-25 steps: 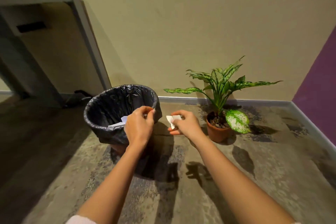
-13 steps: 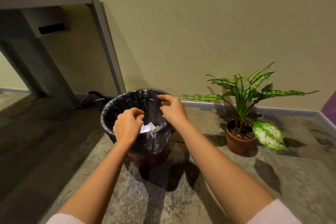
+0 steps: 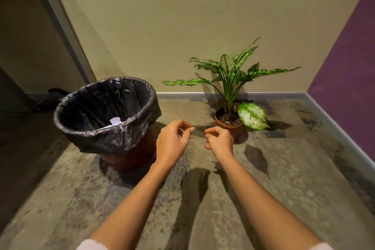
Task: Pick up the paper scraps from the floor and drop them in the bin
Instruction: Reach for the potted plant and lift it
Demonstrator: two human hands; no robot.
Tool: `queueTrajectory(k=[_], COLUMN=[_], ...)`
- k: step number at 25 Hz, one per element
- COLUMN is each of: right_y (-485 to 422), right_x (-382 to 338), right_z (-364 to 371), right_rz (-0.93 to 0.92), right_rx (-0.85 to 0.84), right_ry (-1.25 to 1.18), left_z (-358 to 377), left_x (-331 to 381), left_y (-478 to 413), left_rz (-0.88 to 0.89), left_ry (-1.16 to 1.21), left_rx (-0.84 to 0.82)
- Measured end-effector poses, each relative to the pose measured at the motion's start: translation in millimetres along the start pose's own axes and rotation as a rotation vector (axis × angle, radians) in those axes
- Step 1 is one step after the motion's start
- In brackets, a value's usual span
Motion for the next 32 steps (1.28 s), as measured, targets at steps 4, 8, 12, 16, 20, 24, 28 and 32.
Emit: queueTrajectory(k=[4, 8, 12, 16, 20, 24, 28, 32], right_y=[-34, -59, -71, -65, -54, -45, -50, -101], right_x=[64, 110, 126, 111, 68, 18, -18, -33], right_z=[-42, -68, -86, -103, -126, -156, -178, -168], right_rz=[0.143, 0.275, 0.363, 0.476, 0.479, 0.611, 0.691, 0.76], right_rx=[0.039, 0.072, 0.041, 0.024, -0.07, -0.105, -0.168, -0.189], right_ry=[-0.042, -0.06, 0.015, 0.017, 0.005, -0.116, -0.127, -0.075], left_z=[99, 171, 201, 195, 172, 143, 130, 154], left_x=[-31, -33, -14, 11, 44, 84, 104, 87], left_y=[31, 47, 51, 51, 41, 22, -3, -41], left_rz=[-0.424, -0.69, -0.88, -1.04, -1.19, -1.328, -1.431, -1.491], left_ry=[0.291, 0.504, 0.61, 0.632, 0.624, 0.651, 0.719, 0.77], left_rx=[-0.064, -0.133, -0.144, -0.098, -0.036, -0.054, -0.063, -0.052])
Point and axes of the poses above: each hand's wrist, its own y-axis away from the middle knuckle, its own z-axis out of the palm, x = y × z, the point moved 6 cm from there along -y, towards the middle knuckle, and after that the axes turned 9 degrees about z, right-handed, at the moved point
